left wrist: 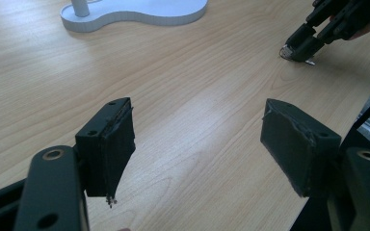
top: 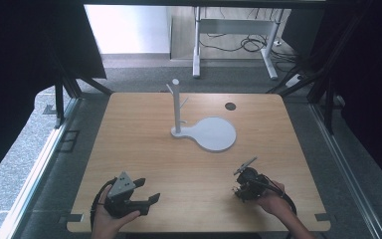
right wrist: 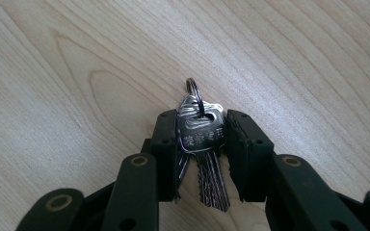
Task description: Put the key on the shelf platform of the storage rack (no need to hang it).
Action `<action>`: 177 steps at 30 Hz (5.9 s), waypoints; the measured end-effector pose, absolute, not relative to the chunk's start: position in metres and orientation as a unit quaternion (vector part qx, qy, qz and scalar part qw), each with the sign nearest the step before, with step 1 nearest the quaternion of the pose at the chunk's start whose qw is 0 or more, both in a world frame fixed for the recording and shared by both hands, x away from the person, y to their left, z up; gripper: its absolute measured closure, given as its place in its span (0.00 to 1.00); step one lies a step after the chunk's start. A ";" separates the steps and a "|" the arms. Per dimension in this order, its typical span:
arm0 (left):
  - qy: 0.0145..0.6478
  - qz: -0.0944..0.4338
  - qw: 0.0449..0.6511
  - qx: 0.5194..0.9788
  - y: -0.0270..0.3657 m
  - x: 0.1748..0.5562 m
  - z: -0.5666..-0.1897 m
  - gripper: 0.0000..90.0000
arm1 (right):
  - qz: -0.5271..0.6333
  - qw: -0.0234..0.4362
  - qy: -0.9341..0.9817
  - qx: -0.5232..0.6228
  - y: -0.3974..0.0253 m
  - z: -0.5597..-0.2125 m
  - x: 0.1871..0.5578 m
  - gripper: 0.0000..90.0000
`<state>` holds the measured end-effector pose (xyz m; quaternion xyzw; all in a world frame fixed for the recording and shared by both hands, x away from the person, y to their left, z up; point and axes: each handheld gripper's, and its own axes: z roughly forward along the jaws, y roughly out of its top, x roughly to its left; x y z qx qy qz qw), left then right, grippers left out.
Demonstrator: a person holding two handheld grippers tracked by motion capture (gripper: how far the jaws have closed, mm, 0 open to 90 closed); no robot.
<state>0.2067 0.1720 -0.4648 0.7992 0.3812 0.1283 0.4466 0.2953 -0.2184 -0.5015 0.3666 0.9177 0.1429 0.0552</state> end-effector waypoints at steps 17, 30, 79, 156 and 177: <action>0.381 0.134 0.453 0.795 0.177 0.205 -0.460 0.31 | 0.156 0.073 0.921 0.350 -0.216 -0.468 0.292 0.75; 0.382 0.137 0.456 0.792 0.179 0.204 -0.458 0.31 | 0.169 0.091 0.919 0.344 -0.216 -0.447 0.294 0.75; 0.379 0.137 0.453 0.795 0.177 0.203 -0.458 0.31 | 0.189 0.106 0.906 0.363 -0.219 -0.396 0.350 0.75; 0.376 0.132 0.458 0.795 0.178 0.204 -0.458 0.31 | 0.210 0.085 0.884 0.409 -0.159 -0.384 0.459 0.75; 0.373 0.132 0.459 0.795 0.179 0.203 -0.457 0.31 | 0.218 0.077 0.876 0.424 -0.150 -0.394 0.482 0.75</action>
